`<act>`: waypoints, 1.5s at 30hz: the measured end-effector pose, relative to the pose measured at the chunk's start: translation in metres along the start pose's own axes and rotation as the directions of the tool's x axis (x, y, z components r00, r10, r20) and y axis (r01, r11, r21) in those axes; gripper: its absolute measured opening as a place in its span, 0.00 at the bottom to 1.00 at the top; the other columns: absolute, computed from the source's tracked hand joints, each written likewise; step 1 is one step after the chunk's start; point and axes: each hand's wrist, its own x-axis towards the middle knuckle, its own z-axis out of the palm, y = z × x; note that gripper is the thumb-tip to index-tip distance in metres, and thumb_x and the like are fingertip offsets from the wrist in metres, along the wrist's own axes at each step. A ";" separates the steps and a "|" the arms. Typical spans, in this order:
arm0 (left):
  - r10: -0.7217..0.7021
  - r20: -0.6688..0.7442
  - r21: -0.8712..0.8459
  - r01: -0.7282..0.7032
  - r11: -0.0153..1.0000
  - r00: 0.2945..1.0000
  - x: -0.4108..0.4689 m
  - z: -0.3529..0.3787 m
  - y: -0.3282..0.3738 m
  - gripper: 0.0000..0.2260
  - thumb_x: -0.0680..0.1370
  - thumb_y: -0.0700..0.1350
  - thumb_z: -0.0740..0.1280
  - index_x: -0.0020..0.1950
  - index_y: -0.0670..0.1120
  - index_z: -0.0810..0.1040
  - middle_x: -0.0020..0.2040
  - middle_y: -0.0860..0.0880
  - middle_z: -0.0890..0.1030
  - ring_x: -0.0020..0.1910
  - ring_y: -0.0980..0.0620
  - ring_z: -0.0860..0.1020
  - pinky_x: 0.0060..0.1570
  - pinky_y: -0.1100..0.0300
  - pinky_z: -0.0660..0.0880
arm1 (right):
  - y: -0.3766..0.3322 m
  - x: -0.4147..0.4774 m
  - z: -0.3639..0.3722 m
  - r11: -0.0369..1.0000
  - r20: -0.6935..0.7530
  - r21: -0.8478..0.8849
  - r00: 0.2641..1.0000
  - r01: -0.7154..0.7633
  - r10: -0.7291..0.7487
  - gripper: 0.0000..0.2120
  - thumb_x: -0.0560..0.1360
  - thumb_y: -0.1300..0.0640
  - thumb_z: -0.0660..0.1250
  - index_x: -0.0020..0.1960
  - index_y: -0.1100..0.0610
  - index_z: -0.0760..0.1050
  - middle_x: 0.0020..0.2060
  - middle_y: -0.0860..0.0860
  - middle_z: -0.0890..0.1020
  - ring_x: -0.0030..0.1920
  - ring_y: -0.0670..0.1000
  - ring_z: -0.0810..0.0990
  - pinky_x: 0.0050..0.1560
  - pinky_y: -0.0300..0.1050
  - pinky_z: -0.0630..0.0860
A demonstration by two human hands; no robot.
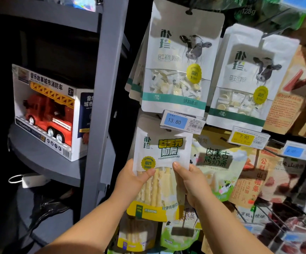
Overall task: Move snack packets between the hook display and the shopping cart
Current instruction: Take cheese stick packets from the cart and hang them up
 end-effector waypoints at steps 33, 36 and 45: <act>-0.021 -0.164 0.163 0.048 0.986 0.986 0.050 0.015 -0.022 0.16 0.73 0.53 0.71 0.54 0.46 0.73 0.48 0.50 0.79 0.46 0.51 0.77 0.41 0.59 0.69 | 0.041 0.053 0.004 0.916 -0.214 -0.401 0.972 0.003 -0.096 0.28 0.73 0.39 0.67 0.48 0.68 0.77 0.38 0.61 0.80 0.36 0.55 0.77 0.37 0.51 0.73; -0.025 -0.190 0.156 0.056 0.986 0.981 0.039 0.018 -0.022 0.17 0.73 0.55 0.71 0.55 0.47 0.73 0.48 0.50 0.79 0.46 0.52 0.77 0.40 0.60 0.69 | 0.048 0.047 -0.003 0.929 -0.193 -0.371 0.978 0.005 -0.082 0.32 0.68 0.33 0.67 0.42 0.65 0.73 0.35 0.61 0.77 0.34 0.57 0.75 0.36 0.54 0.73; -0.059 -0.314 0.286 0.154 0.946 0.948 0.004 0.029 -0.043 0.26 0.73 0.50 0.73 0.66 0.44 0.68 0.64 0.47 0.70 0.62 0.49 0.71 0.57 0.58 0.67 | 0.061 0.008 -0.039 0.931 -0.196 -0.366 0.977 0.006 -0.083 0.15 0.78 0.49 0.67 0.35 0.55 0.77 0.26 0.48 0.75 0.30 0.49 0.73 0.34 0.42 0.68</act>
